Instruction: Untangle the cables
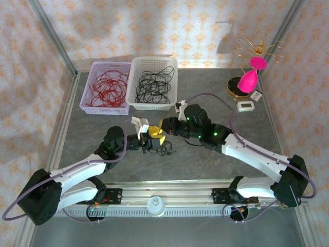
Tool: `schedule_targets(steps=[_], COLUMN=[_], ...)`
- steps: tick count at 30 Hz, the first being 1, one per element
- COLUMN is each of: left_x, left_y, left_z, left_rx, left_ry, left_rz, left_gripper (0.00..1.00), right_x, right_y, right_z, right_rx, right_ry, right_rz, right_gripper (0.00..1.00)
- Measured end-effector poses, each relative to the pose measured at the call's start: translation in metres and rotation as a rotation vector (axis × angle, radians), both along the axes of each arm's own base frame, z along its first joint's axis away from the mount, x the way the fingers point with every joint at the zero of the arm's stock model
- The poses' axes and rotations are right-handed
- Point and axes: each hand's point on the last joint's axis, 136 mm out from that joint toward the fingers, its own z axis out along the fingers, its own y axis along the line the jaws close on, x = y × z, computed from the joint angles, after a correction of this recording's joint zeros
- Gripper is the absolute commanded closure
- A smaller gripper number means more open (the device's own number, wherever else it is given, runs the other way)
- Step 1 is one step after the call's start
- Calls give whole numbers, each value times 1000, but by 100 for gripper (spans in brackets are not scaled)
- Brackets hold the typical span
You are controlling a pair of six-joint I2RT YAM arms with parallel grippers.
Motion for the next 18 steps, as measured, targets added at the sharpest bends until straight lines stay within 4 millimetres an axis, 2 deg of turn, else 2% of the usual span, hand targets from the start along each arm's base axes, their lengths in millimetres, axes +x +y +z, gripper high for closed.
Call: schedule_targets(steps=[2,4,7,9,11,14,15,16,18], left_x=[4,6,9,10,12,16,17,19,25], left_y=[-1,-2,-3,-4,-4,-3,-3,-2,1], left_z=[-1,-3,-5,-4,-4,-2,-2,-1,-1], left_rx=[6,13,21,22,21,15,13,12,8], left_ry=[1,5,7,8,9,10,10,12,18], left_rz=[7,13,15,15,20,45,56,73,111], left_gripper=[67,85,100,100,100,100,100,100,100], right_x=[-2,-3,-4,-4,-3,-1,0,1,2], right_y=[2,4,6,6,7,5,4,1,-7], right_z=[2,5,8,10,11,14,16,20,35], right_rx=[8,21,33,35,37,38,41,49,70], right_ry=[-3,-9,-18,-27,-37,-54,-61,-74,-120], right_rz=[18,29,41,45,46,40,37,33,18], right_gripper=[97,97,97,98,93,82,74,65,59])
